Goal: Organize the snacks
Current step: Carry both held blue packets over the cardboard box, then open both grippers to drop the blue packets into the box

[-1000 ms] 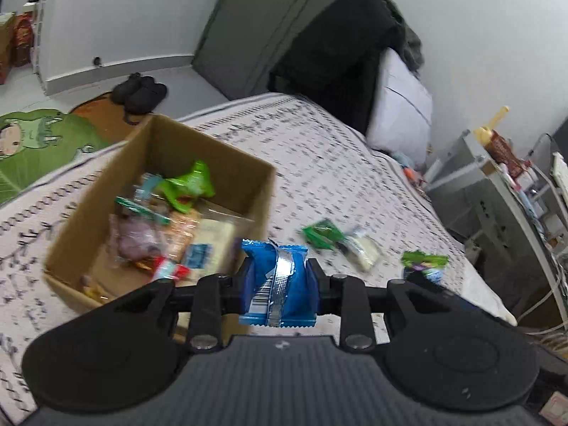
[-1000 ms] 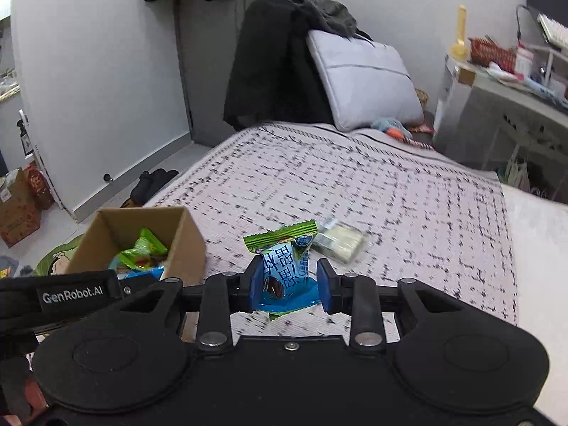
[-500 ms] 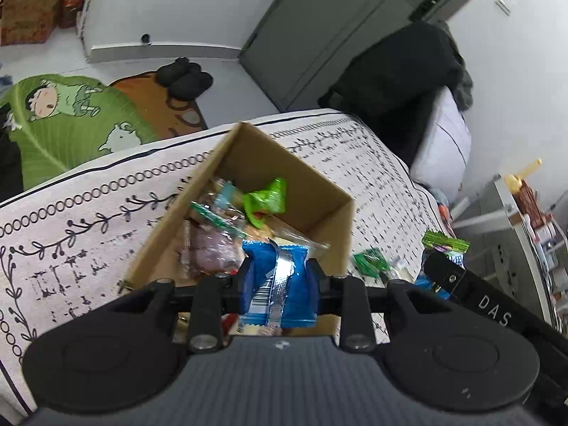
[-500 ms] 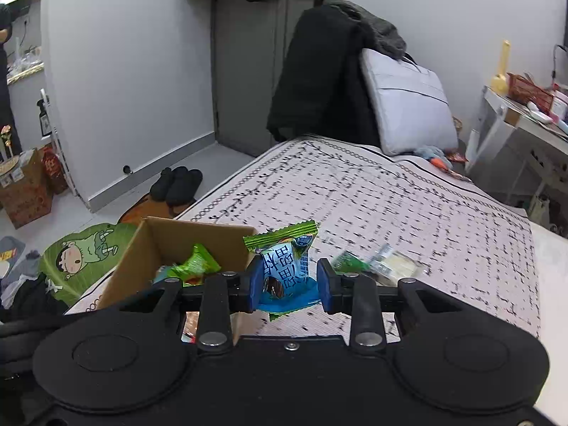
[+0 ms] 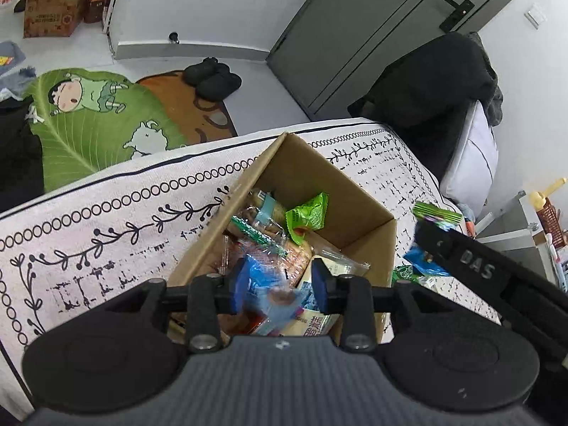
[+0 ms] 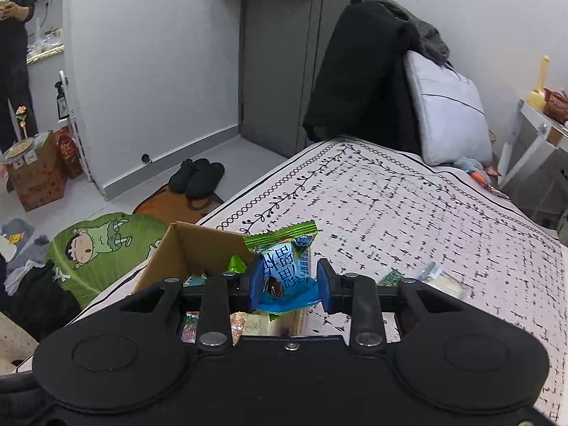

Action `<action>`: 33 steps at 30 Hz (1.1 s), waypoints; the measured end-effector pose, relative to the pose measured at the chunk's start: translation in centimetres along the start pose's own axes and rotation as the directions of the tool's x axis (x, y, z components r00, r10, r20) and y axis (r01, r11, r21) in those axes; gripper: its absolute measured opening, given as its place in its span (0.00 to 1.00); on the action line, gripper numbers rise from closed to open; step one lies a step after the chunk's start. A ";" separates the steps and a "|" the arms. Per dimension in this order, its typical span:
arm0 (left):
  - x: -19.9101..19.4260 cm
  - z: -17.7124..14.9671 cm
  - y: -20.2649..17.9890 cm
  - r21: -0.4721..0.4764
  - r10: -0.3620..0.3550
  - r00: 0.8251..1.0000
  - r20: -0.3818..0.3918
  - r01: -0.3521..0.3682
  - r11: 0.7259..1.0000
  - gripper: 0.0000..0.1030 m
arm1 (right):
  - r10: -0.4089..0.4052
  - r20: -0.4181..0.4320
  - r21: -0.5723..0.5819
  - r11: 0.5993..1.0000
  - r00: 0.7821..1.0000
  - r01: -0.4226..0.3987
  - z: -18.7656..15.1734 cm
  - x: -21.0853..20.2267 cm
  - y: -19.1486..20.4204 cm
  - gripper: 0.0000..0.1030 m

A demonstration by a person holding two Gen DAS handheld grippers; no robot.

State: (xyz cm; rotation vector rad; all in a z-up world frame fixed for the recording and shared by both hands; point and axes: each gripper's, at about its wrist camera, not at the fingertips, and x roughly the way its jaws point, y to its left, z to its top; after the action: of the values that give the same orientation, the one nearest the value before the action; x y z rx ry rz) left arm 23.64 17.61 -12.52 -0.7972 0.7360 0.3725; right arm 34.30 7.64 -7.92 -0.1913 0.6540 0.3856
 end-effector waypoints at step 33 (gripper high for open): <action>0.4 -2.7 -9.4 0.220 0.004 1.000 0.024 -0.009 0.976 0.87 | -0.040 0.002 0.084 0.996 0.999 0.039 -1.7 -2.7 -13.1 0.58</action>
State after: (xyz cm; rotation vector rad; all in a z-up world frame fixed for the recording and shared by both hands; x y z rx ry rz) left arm 27.96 9.43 -9.29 -0.5806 0.7438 0.2999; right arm 36.67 -5.57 -6.88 -0.1230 0.6603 0.3195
